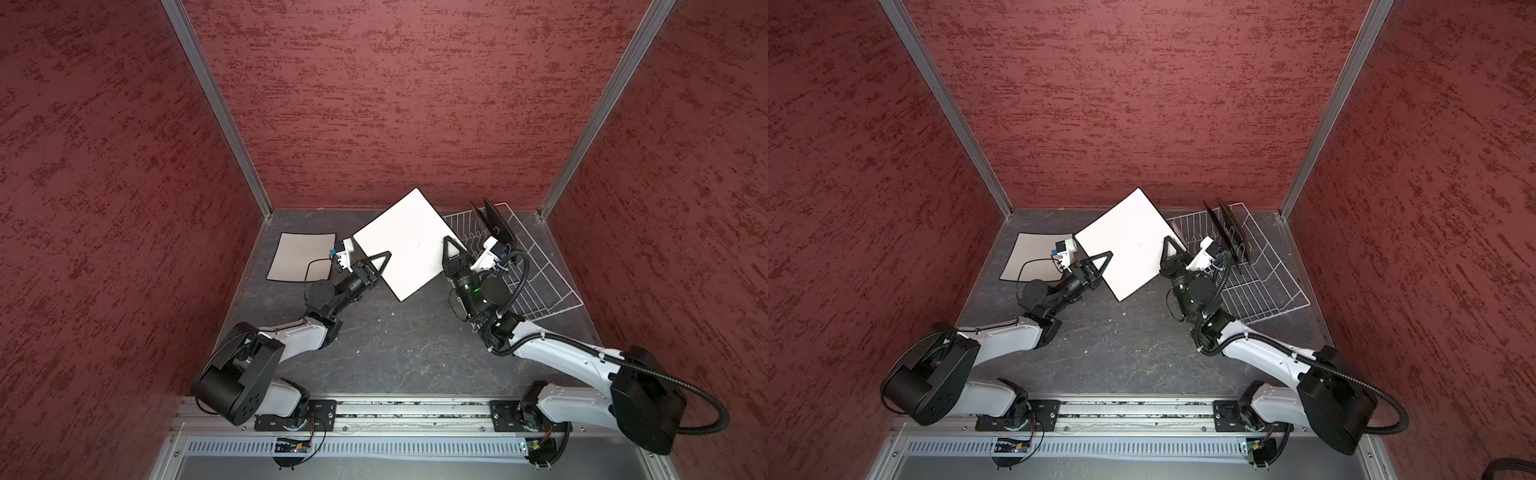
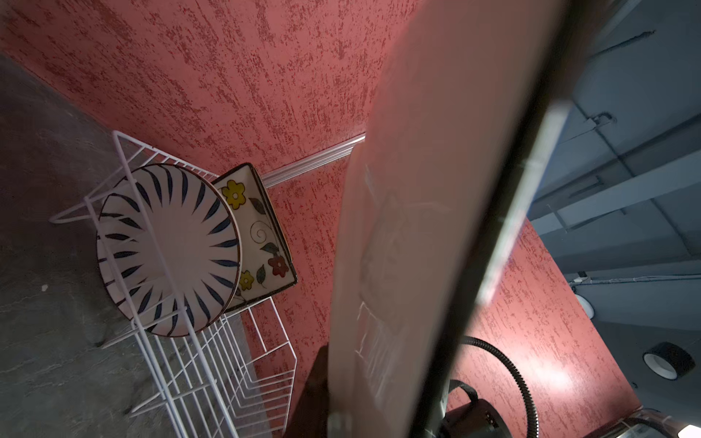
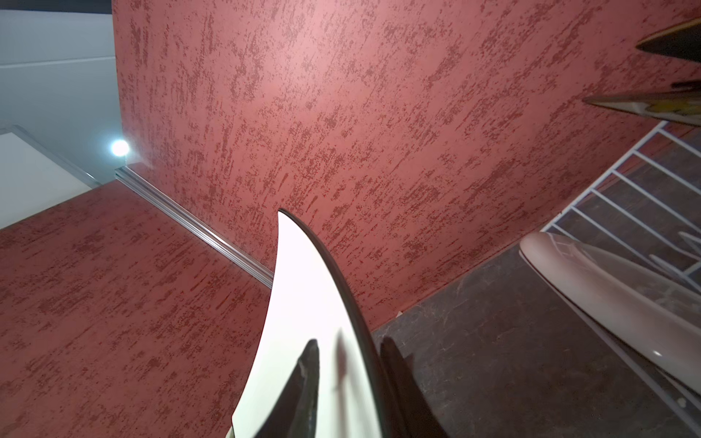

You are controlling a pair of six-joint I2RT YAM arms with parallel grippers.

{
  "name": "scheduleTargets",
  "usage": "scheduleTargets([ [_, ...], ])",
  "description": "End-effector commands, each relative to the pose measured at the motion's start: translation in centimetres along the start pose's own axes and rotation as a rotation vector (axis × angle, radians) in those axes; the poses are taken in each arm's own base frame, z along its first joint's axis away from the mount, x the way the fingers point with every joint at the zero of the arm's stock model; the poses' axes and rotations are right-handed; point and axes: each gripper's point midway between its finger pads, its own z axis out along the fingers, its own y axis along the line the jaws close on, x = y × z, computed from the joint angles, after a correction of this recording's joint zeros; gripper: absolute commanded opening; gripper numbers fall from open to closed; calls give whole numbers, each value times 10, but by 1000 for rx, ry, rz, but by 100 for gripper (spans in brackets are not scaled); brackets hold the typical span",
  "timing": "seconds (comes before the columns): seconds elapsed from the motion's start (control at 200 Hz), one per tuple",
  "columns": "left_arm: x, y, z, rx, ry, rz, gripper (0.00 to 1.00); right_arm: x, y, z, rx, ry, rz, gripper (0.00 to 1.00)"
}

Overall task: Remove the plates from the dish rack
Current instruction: 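Close the left gripper on the plate edge while the right gripper holds it, then carry the plate to the table with left gripper while right gripper returns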

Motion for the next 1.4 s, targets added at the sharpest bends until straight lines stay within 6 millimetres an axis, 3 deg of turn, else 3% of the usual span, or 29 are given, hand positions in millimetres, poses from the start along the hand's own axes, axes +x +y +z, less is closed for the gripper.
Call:
scheduleTargets([
  [0.0, -13, -58, -7, 183, -49, 113, 0, -12, 10, -4, -43, -18, 2, 41],
  [0.13, -23, -63, -13, 191, -78, 126, 0, -17, 8, -7, -38, -27, 1, 56],
  [0.306, -37, -71, -21, 200, -105, 152, 0, -24, 2, -12, -23, -42, -18, 65],
  [0.466, -46, -60, -30, 166, -130, 153, 0, -28, 8, -14, -36, -16, -54, 68],
  [0.762, -84, -44, -57, 77, -231, 219, 0, -48, 15, -15, -23, 2, -108, 71],
  [0.877, -103, -31, -73, -35, -309, 271, 0, -55, 14, -14, -27, -2, -84, 71],
  [1.127, -141, -16, -110, -219, -505, 313, 0, -49, 2, -4, 5, 34, -89, 71],
  [1.393, -174, 41, -149, -422, -660, 113, 0, -41, 3, 1, -3, 76, -59, 72],
])
